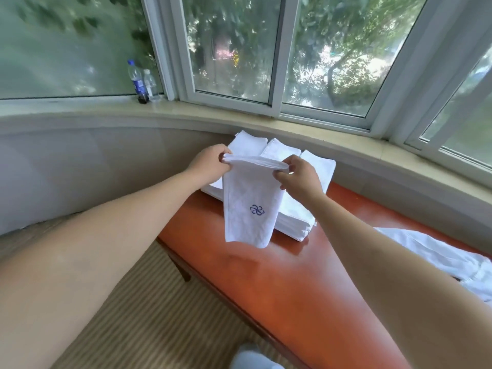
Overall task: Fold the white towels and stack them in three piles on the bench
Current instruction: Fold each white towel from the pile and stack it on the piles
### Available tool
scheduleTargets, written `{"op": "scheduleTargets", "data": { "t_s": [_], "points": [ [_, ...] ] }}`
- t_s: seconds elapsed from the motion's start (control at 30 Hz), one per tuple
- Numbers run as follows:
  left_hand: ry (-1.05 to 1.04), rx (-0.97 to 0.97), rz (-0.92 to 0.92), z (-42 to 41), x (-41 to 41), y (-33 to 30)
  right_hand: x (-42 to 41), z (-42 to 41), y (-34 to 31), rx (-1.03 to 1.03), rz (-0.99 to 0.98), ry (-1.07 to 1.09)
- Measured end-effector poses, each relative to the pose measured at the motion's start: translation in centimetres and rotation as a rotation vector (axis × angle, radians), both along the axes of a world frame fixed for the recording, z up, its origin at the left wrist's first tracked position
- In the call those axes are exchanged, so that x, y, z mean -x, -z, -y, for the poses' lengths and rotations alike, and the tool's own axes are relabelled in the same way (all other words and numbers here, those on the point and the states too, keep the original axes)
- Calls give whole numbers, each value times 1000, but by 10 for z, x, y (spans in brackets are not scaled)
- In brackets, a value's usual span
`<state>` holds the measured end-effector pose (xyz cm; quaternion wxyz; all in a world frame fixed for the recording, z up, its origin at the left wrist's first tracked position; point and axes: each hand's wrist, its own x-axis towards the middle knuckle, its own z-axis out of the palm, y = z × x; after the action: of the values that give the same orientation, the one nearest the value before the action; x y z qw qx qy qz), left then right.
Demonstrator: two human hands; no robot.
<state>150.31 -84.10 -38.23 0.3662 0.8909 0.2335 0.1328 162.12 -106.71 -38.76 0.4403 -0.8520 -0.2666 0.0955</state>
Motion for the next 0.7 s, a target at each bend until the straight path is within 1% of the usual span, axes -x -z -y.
{"op": "scheduleTargets", "data": {
  "t_s": [0.23,0.33,0.47,0.57,0.7],
  "points": [
    [-89,-10,55,-77,-28,-25,-33,-88,-17,-41,4,-66],
    [-153,-51,88,-105,-44,-35,-47,-120,-24,-63,5,-86],
    [-198,-101,89,-143,-67,-41,-69,-162,-28,-79,13,-82],
    [-190,-98,92,-174,-94,-35,-89,-191,-24,-78,20,-56],
    [-127,-80,76,-218,-142,-14,-124,-228,-7,-72,3,21]
  ]
}}
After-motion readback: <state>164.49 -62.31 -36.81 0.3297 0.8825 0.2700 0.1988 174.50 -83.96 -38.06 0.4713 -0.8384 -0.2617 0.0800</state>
